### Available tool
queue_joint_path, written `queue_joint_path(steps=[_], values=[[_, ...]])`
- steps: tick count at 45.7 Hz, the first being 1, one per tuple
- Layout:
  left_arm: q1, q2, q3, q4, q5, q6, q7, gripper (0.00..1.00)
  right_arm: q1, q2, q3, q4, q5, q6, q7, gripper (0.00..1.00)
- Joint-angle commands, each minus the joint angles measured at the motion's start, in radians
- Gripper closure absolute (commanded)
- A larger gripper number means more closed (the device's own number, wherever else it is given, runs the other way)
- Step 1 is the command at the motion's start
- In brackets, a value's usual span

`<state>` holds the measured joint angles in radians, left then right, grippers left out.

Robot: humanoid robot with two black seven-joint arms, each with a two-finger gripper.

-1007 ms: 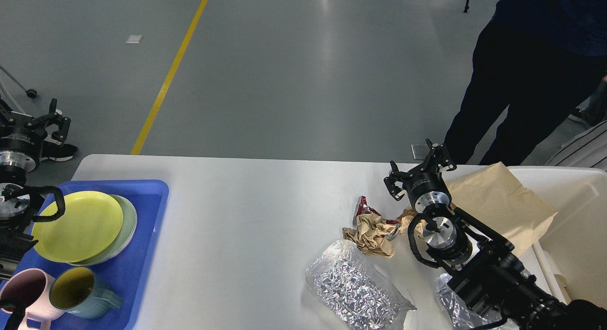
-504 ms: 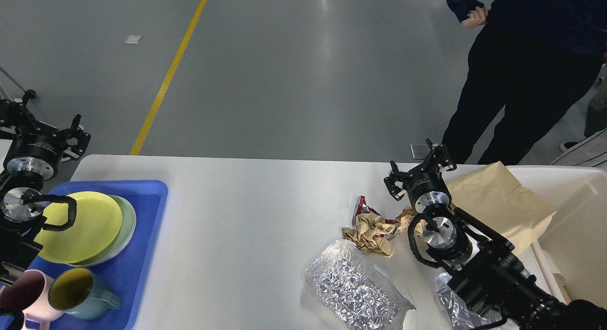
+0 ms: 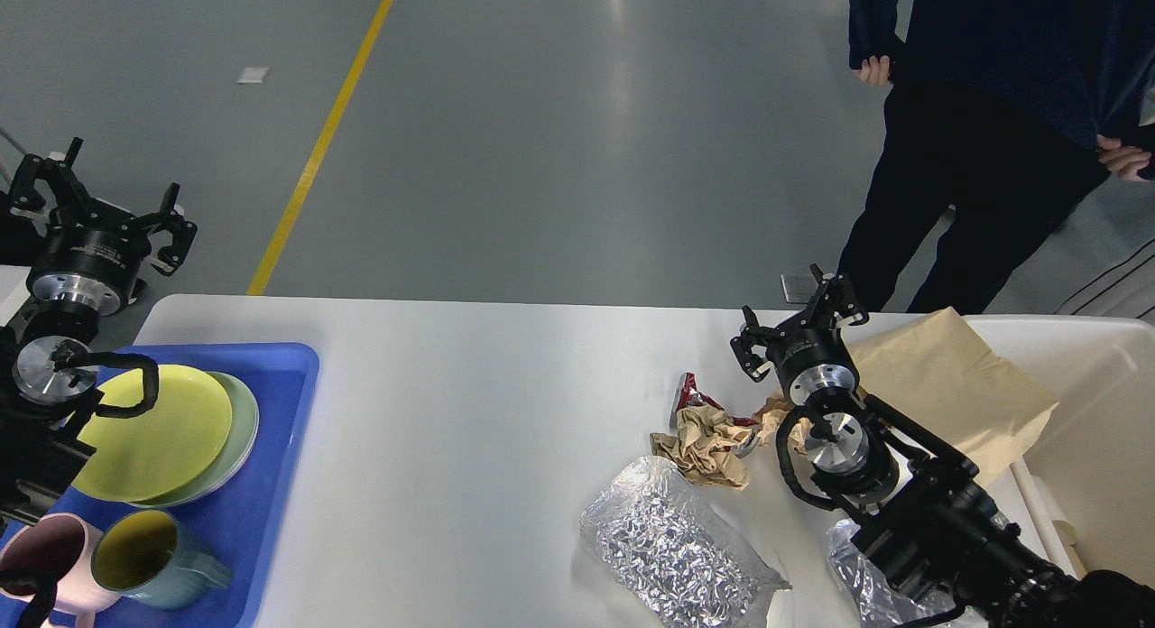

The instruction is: Tidy desktop

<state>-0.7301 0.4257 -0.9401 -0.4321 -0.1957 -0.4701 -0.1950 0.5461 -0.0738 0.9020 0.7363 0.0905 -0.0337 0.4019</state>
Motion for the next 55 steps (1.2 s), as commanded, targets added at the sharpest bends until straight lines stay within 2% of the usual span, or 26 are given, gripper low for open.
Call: queue_joint_path(steps=[1, 4, 16, 37, 55], values=[[0.021, -0.039, 0.000, 0.001, 0.001, -0.010, 0.144, 0.04, 0.000, -0.001, 0.000, 0.000, 0.000, 0.000, 0.000, 0.00], [0.052, -0.053, 0.001, 0.003, 0.002, -0.007, 0.180, 0.04, 0.000, 0.000, 0.000, 0.000, 0.000, 0.000, 0.000, 0.00], [0.077, -0.068, 0.001, 0.000, 0.002, -0.015, 0.195, 0.04, 0.000, 0.000, 0.000, 0.000, 0.000, 0.000, 0.000, 0.00], [0.116, -0.117, -0.022, 0.001, 0.001, -0.036, 0.161, 0.04, 0.000, 0.000, 0.000, 0.000, 0.000, 0.000, 0.000, 0.00], [0.118, -0.116, -0.022, 0.003, -0.002, -0.045, 0.160, 0.04, 0.000, 0.000, 0.000, 0.000, 0.000, 0.000, 0.000, 0.00]])
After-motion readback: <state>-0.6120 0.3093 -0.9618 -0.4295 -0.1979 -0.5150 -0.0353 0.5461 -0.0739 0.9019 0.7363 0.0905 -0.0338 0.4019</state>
